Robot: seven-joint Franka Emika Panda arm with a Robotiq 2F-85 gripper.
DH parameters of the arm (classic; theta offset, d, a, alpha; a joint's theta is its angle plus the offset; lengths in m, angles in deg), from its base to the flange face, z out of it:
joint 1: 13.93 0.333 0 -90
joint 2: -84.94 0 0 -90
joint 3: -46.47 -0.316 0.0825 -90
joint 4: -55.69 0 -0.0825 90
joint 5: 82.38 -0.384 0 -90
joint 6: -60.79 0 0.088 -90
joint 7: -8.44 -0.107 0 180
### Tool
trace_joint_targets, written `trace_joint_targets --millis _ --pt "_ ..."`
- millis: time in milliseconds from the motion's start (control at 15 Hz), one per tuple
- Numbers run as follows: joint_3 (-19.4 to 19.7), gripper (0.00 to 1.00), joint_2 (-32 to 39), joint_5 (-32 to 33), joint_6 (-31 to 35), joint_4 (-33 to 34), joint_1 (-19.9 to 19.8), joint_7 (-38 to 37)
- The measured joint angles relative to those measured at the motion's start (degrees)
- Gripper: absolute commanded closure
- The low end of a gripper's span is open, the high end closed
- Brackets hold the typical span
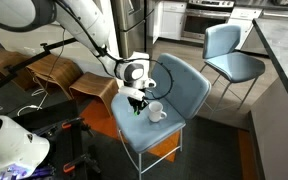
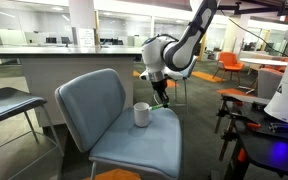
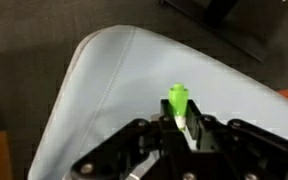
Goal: Put the marker in the cup
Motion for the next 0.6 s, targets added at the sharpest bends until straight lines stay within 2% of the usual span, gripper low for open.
trace_joint_targets --millis 600 --pt "0.01 0.95 1.71 6.99 -8.86 7.35 0.64 -0.5"
